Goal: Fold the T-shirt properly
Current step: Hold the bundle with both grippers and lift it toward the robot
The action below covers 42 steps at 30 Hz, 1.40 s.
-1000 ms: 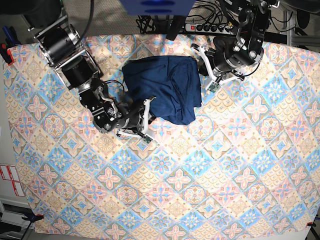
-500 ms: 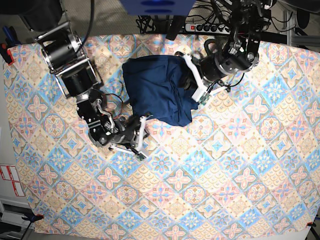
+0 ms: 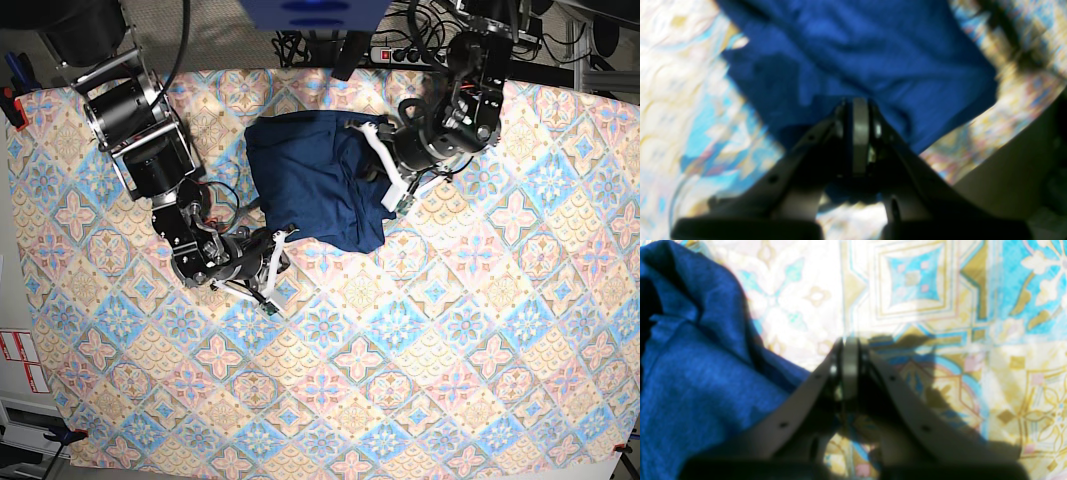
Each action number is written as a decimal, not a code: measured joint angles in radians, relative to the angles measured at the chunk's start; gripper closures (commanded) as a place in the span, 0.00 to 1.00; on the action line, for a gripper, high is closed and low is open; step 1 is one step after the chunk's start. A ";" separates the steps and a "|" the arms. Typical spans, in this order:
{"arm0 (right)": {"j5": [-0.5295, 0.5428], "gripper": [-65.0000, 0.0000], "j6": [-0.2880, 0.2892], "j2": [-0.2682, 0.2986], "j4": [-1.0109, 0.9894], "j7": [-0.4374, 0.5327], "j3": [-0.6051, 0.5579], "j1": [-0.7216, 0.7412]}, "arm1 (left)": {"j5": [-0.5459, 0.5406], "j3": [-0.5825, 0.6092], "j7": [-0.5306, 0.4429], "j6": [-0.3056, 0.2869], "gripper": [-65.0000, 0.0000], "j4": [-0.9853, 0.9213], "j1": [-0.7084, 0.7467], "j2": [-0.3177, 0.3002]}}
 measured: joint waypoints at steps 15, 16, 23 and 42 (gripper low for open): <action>0.010 1.00 -0.007 0.036 0.010 0.035 -0.133 0.000 | 0.044 -0.004 -0.001 0.001 0.96 0.084 0.097 -0.122; 0.007 1.00 -0.010 0.037 0.012 0.036 -0.161 0.006 | 0.046 -0.002 0.003 0.001 0.96 0.107 0.098 -0.119; 0.004 1.00 -0.030 0.035 0.018 0.063 -0.239 0.014 | 0.000 0.001 0.001 -0.006 0.96 0.200 0.084 -0.007; 0.011 1.00 -0.006 0.169 0.398 -0.122 -0.249 -0.164 | 0.229 0.044 -0.010 -0.007 0.96 -0.023 0.011 -0.047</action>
